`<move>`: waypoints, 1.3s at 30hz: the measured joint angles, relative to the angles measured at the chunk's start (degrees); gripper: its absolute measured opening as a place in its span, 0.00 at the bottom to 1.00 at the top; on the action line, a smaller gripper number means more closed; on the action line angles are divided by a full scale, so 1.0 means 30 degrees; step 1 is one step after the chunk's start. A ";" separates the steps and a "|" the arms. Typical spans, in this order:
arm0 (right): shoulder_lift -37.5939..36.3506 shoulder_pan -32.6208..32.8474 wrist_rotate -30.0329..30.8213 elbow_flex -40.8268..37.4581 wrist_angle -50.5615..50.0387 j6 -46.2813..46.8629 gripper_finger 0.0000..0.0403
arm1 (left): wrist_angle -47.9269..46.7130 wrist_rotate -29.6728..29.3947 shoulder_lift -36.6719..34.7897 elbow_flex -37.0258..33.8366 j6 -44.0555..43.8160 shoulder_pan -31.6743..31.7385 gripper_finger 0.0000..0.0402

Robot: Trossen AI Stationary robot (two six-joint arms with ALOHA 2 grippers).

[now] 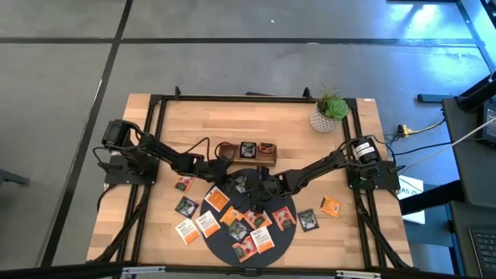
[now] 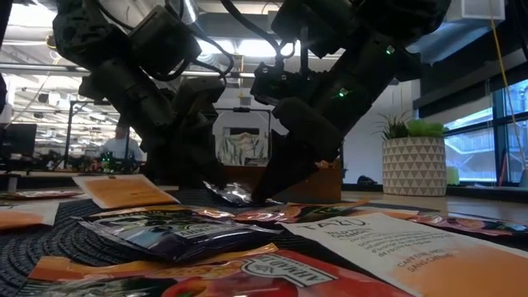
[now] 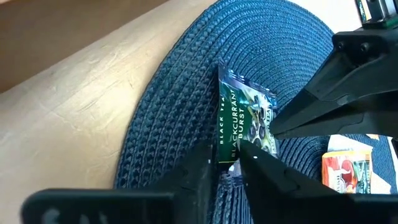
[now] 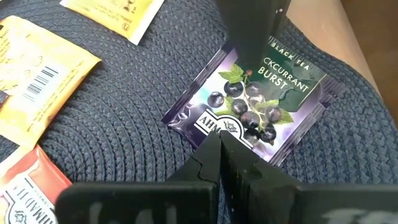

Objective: Pick & Place Tea
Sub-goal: Put the violet tea bag into the middle of the wooden organizer

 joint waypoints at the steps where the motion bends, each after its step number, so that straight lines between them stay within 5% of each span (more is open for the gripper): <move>1: 0.0000 0.0000 0.0001 -0.0003 0.0000 0.0000 0.03 | 0.0000 0.0007 -0.0007 0.0003 0.0090 0.0000 0.17; 16: 0.0007 0.0000 0.0554 -0.0007 0.0007 0.0510 0.03 | 0.0066 0.0043 -0.0036 0.0003 0.0138 0.0007 0.01; 39: -0.2874 0.0022 0.1056 -0.0080 -0.1641 0.1004 0.05 | 0.1027 0.0181 -0.1141 0.0033 0.1695 -0.0013 0.00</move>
